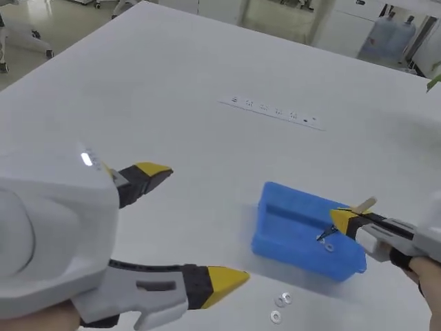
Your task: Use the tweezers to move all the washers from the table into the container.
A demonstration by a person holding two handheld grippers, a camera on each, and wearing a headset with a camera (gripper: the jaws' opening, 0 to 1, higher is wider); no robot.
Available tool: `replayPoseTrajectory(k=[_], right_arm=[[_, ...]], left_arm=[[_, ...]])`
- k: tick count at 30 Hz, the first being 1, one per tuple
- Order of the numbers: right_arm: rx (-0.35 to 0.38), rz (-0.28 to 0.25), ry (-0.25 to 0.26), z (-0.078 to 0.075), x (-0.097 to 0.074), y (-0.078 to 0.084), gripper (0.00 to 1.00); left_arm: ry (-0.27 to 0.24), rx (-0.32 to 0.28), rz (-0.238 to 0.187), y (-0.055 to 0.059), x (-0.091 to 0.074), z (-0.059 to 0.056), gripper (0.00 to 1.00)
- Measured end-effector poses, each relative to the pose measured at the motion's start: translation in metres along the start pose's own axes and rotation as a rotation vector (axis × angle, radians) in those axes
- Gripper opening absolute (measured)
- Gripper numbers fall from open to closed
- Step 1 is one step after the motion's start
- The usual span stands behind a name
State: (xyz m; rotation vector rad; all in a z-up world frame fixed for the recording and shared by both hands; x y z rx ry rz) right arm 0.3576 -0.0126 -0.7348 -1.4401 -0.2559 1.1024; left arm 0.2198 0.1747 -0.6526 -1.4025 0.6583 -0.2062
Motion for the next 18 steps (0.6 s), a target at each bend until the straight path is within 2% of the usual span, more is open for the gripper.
replayPoseTrajectory(k=[10,18], right_arm=[[-0.007,0.049,0.003,-0.008,0.008,0.015,0.02],[-0.020,0.058,0.009,-0.011,0.009,0.018,0.02]], left_arm=[[0.003,0.010,0.006,0.000,-0.001,0.000,0.86],[0.004,0.017,0.008,-0.001,-0.001,0.000,0.86]])
Point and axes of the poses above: the centre of the closed fingertips' face, and the gripper's own axes: x roughly forward along the fingers, z roughly to its left, y roughly out of its underside, the point moved 2 cm from there along -x, roughly backward along the fingers, and after that the axes turned 9 degrees about -y, right-handed, at the moved point
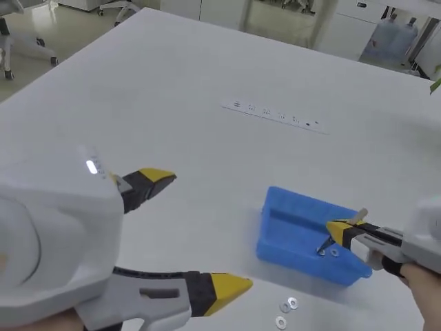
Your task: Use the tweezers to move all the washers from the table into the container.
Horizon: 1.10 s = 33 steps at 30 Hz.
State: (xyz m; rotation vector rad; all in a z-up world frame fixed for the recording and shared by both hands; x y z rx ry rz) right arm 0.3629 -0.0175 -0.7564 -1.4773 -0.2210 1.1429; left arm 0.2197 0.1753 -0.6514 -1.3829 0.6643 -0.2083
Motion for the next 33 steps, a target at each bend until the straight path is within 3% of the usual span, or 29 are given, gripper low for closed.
replayPoseTrajectory(k=[7,12,16,22,26,29,33], right_arm=[[0.002,-0.028,-0.003,0.005,-0.004,-0.006,0.03],[0.030,-0.120,-0.027,0.014,-0.013,-0.023,0.03],[0.022,-0.174,-0.064,0.031,-0.024,-0.034,0.03],[0.024,-0.213,-0.114,0.052,-0.034,-0.040,0.03],[0.022,-0.220,-0.152,0.068,-0.037,-0.039,0.03],[0.015,-0.201,-0.205,0.083,-0.036,-0.032,0.03],[0.009,-0.162,-0.236,0.096,-0.033,-0.018,0.03]], left_arm=[[0.007,0.004,0.004,0.000,0.001,-0.001,0.86],[0.013,0.004,0.006,0.000,0.002,-0.002,0.86],[0.017,0.005,0.008,0.000,0.003,-0.002,0.85],[0.020,0.007,0.008,0.001,0.004,-0.002,0.85],[0.024,0.009,0.013,0.003,0.004,-0.004,0.85],[0.027,0.007,0.014,0.004,0.004,-0.005,0.85],[0.027,0.006,0.015,0.004,0.004,-0.006,0.85]])
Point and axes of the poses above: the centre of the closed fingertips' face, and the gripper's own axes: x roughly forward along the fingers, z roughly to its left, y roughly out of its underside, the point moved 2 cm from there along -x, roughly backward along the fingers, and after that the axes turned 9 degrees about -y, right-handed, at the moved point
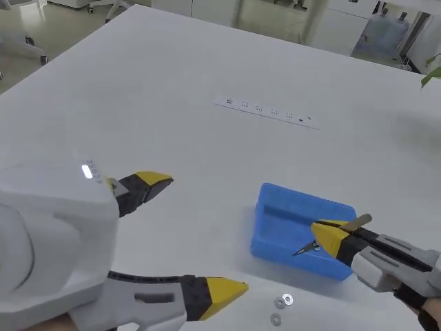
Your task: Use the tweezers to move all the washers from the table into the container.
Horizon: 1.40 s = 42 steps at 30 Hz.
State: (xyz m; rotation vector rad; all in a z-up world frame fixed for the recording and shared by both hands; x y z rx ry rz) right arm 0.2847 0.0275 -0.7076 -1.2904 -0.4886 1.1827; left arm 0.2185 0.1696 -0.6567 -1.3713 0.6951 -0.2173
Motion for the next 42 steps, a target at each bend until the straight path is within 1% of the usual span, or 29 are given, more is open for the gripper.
replayPoseTrajectory(k=[2,4,9,11,15,21,24,26,27,28,30,34,35,36,38,40,41,42], right_arm=[[0.014,0.013,-0.009,0.002,0.001,0.007,0.03],[0.043,0.023,-0.018,0.003,0.002,0.015,0.03],[0.054,0.074,-0.022,0.005,0.006,0.036,0.03],[0.062,0.086,-0.025,0.004,0.007,0.042,0.03],[0.069,0.113,-0.029,0.005,0.009,0.051,0.03],[0.050,0.145,-0.024,0.006,0.009,0.055,0.03],[0.030,0.170,-0.026,0.007,0.011,0.060,0.03],[0.023,0.165,-0.031,0.008,0.011,0.058,0.03],[0.013,0.179,-0.036,0.011,0.012,0.060,0.03],[-0.009,0.178,-0.037,0.011,0.013,0.059,0.03],[-0.075,0.216,-0.046,0.014,0.013,0.060,0.03],[-0.215,0.270,-0.090,0.028,0.019,0.062,0.03],[-0.242,0.273,-0.096,0.030,0.020,0.062,0.03],[-0.270,0.270,-0.091,0.031,0.021,0.062,0.03],[-0.281,0.267,-0.090,0.033,0.022,0.063,0.02],[-0.273,0.255,-0.071,0.029,0.022,0.061,0.02],[-0.256,0.248,-0.059,0.027,0.022,0.061,0.02],[-0.210,0.239,-0.051,0.024,0.021,0.060,0.02]], left_arm=[[-0.001,-0.003,-0.001,0.000,0.000,0.000,0.85],[-0.001,-0.001,0.000,0.000,0.000,0.000,0.85],[0.001,-0.001,0.001,0.001,0.000,0.000,0.85],[0.001,0.001,0.003,0.001,0.001,0.000,0.85],[0.006,0.006,0.006,0.001,0.001,-0.001,0.84],[0.004,0.007,0.009,0.001,0.001,-0.001,0.84],[0.006,0.008,0.009,0.001,0.001,0.000,0.84],[0.006,0.007,0.009,0.001,0.002,0.000,0.84],[0.005,0.008,0.009,0.001,0.002,0.000,0.84],[0.005,0.009,0.010,0.001,0.002,0.000,0.84],[0.008,0.009,0.010,0.001,0.002,-0.001,0.84],[0.011,0.012,0.013,0.001,0.003,-0.002,0.84],[0.011,0.011,0.013,0.001,0.003,-0.002,0.84],[0.012,0.011,0.013,0.001,0.003,-0.002,0.84],[0.012,0.011,0.012,0.001,0.003,-0.003,0.84],[0.014,0.010,0.010,0.000,0.003,-0.003,0.84],[0.014,0.010,0.009,0.000,0.003,-0.003,0.84],[0.013,0.011,0.011,0.001,0.003,-0.002,0.84]])
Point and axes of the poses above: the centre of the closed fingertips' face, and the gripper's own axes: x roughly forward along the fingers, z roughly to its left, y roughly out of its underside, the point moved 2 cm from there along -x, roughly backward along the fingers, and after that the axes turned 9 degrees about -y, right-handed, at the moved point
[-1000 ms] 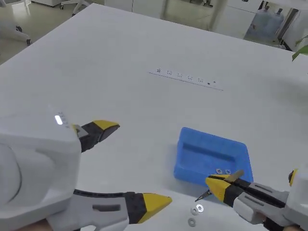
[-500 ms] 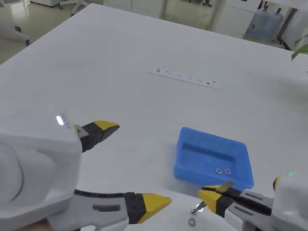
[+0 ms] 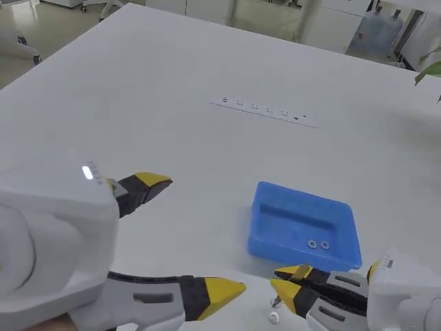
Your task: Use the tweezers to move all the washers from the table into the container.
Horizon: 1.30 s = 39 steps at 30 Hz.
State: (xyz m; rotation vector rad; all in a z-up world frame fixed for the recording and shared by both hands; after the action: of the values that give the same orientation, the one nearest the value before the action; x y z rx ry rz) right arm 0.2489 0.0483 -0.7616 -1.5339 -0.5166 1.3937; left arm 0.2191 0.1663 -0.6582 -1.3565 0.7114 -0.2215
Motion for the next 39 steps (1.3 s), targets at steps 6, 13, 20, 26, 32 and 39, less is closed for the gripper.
replayPoseTrajectory(k=[6,13,20,26,32,39], right_arm=[[0.073,-0.110,0.017,-0.009,-0.012,-0.023,0.02],[0.066,-0.155,0.036,-0.017,-0.026,-0.043,0.02],[0.097,-0.244,0.064,-0.035,-0.040,-0.067,0.02],[0.143,-0.268,0.127,-0.064,-0.046,-0.070,0.02],[0.210,-0.242,0.208,-0.092,-0.044,-0.062,0.02],[0.204,-0.145,0.221,-0.109,-0.026,-0.041,0.02]], left_arm=[[-0.003,-0.004,-0.002,0.000,-0.001,0.002,0.84],[0.001,-0.002,-0.003,-0.001,-0.001,0.000,0.84],[0.003,0.000,-0.002,-0.001,-0.002,0.000,0.84],[0.003,0.002,0.000,0.000,-0.003,0.000,0.84],[0.002,-0.011,0.007,0.003,-0.005,-0.002,0.83],[-0.007,-0.011,0.010,0.003,-0.006,0.001,0.83]])
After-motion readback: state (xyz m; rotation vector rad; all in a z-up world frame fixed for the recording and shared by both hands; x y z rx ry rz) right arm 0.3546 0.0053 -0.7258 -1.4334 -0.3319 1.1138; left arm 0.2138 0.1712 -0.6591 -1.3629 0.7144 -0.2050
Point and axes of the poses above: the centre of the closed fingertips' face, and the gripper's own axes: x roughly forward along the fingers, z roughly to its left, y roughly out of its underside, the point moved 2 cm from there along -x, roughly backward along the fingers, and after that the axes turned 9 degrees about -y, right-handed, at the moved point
